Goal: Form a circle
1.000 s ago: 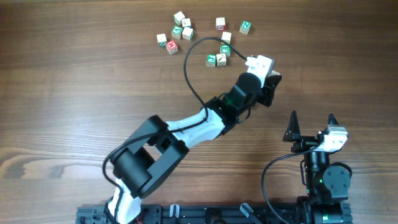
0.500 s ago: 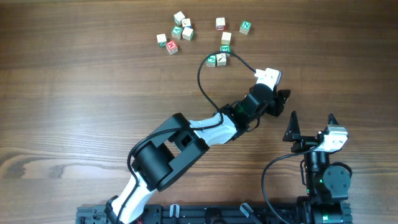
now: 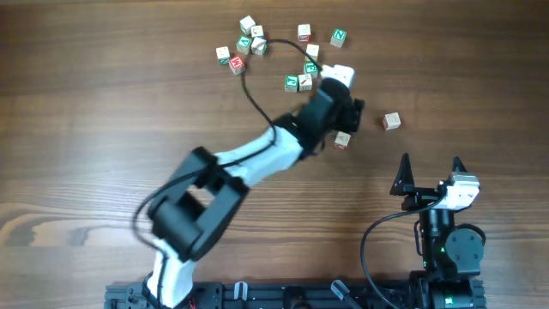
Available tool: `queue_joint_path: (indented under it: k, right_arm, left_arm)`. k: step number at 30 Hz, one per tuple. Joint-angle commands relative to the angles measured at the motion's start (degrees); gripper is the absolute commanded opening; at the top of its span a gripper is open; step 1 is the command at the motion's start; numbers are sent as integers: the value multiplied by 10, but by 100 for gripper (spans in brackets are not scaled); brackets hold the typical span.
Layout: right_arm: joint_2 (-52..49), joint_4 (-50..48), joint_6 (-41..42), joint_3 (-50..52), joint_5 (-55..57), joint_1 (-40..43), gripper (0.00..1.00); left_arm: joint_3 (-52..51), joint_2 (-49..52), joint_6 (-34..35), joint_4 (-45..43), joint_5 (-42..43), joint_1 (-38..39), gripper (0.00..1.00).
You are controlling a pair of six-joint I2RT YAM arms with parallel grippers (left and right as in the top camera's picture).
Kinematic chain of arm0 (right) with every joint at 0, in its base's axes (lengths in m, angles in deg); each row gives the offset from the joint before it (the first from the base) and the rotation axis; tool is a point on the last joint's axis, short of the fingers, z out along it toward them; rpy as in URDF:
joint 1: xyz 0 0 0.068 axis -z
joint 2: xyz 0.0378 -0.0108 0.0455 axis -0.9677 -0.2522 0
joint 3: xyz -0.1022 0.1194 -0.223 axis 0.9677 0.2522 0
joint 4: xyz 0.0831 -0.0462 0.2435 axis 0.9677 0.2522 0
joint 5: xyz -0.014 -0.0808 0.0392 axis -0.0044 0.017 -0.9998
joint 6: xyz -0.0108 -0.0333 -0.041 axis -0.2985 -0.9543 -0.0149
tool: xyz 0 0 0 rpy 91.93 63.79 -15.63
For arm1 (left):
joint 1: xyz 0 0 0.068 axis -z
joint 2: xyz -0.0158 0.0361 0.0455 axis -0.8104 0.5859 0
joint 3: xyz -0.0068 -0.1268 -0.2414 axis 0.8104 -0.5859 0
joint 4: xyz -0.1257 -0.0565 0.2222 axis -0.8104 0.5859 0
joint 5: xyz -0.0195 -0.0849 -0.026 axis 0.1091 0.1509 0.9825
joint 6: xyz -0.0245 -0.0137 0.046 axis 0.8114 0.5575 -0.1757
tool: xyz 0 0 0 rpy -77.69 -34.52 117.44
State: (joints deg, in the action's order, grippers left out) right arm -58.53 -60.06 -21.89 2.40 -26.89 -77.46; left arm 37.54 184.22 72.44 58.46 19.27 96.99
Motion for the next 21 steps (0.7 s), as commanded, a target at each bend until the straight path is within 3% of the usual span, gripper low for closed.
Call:
queue_joint_path:
  k: [1, 9, 12, 21]
  right_arm:
    - [2, -3, -3, -4, -5, -2, 100]
    - [2, -3, -3, -4, -5, -2, 100]
    - [2, -3, -3, -4, -5, -2, 100]
    - [2, -3, -3, -4, -5, -2, 100]
  left_arm:
    - [12, -121, -37, 89, -7, -49, 100]
    - [12, -301, -39, 485, -80, -162, 100]
    - [12, -310, -37, 548, -80, -188, 100]
    - [11, -310, 68, 709, -80, -287, 100]
